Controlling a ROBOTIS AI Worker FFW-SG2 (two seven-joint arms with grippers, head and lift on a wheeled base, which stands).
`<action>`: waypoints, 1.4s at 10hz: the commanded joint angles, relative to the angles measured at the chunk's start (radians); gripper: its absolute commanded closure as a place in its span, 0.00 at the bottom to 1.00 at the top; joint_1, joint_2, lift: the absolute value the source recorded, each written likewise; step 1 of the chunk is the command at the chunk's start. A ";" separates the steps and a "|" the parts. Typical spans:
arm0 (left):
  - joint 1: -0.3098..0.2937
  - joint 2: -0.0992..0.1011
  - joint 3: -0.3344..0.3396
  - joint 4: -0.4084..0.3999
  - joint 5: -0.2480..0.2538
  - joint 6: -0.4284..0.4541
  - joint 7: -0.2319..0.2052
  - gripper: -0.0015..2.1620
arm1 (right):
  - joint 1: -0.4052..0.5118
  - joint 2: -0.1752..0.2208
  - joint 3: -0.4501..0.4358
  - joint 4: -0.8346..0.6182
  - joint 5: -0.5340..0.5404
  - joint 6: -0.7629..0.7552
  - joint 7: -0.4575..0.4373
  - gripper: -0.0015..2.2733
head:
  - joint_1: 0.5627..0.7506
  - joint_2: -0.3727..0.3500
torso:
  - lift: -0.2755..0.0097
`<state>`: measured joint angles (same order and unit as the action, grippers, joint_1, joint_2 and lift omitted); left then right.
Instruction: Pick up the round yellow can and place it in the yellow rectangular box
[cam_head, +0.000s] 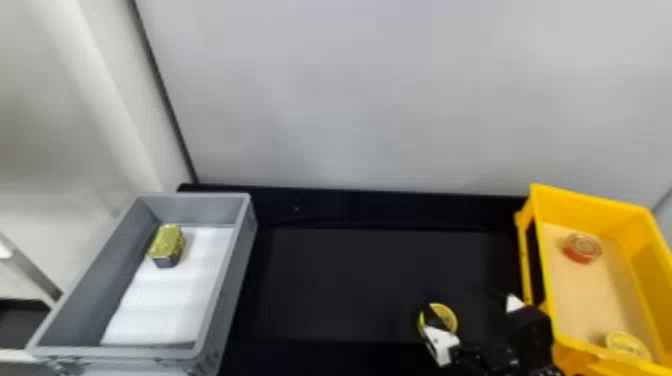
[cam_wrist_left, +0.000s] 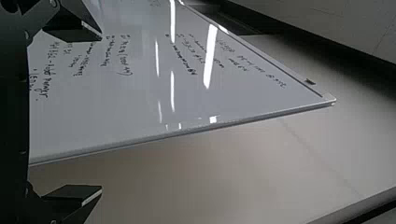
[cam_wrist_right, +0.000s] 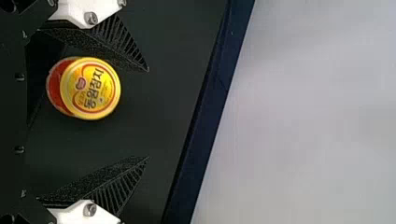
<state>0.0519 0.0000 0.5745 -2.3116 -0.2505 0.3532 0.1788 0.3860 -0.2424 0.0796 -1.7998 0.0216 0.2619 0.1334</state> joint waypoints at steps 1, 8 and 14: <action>-0.006 -0.003 0.007 0.000 -0.004 -0.003 -0.008 0.06 | -0.024 0.000 0.035 0.036 -0.014 0.027 -0.008 0.05 | 0.70 0.53 | 0.65; -0.010 -0.003 0.019 0.000 -0.010 -0.011 -0.018 0.06 | -0.024 -0.032 0.091 0.056 -0.086 0.068 -0.110 0.05 | 0.70 0.53 | 0.65; -0.010 -0.003 0.019 0.001 -0.012 -0.013 -0.019 0.06 | -0.035 -0.054 0.117 0.062 -0.112 0.086 -0.113 0.06 | 0.70 0.53 | 0.65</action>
<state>0.0410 0.0000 0.5936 -2.3101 -0.2624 0.3407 0.1600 0.3555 -0.2851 0.1879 -1.7370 -0.0836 0.3476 0.0194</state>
